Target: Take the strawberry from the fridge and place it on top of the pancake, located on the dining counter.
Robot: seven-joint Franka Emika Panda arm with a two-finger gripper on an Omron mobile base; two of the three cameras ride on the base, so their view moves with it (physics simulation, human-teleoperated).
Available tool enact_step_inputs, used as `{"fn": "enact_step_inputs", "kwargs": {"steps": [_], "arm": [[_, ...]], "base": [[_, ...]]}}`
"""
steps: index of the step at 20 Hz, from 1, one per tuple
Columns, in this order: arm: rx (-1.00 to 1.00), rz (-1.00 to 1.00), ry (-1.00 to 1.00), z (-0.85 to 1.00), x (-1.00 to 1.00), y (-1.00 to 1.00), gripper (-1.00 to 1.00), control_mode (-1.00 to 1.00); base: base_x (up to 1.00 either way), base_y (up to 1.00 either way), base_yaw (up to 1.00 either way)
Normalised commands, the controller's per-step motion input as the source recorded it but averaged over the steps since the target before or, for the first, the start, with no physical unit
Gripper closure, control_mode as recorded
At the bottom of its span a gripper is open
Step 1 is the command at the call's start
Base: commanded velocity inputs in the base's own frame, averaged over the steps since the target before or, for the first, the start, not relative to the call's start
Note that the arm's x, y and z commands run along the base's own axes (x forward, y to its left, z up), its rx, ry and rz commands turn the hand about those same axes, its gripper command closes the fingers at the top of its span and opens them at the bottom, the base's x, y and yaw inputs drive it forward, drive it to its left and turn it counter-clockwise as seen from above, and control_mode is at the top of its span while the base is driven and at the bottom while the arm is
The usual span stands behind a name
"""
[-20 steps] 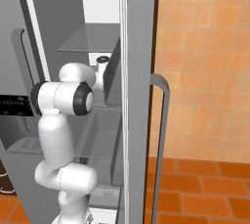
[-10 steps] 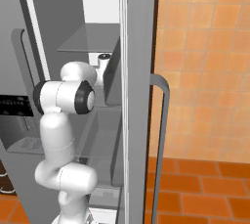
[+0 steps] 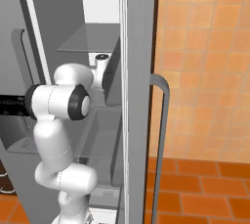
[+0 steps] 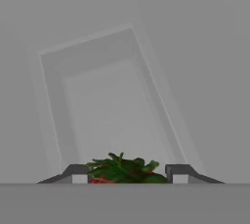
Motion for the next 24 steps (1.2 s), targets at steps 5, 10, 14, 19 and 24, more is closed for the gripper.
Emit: {"fn": "enact_step_inputs", "kwargs": {"steps": [5,10,14,19,24], "arm": [[0.00,0.00,-0.13,0.32,-1.00,0.09,1.00,-1.00],[0.00,0.00,-0.12,0.47,-1.00,0.08,1.00,-1.00],[0.00,0.00,-0.02,0.84,-0.88,0.02,1.00,-1.00],[0.00,0.00,0.00,0.88,-1.00,0.01,1.00,-1.00],[-0.02,0.01,-0.01,0.55,-1.00,0.20,1.00,-1.00]], "base": [[0.00,0.00,0.00],[0.00,0.00,0.00],[0.00,0.00,0.00],[0.00,0.00,0.00],[0.00,0.00,0.00]]}}
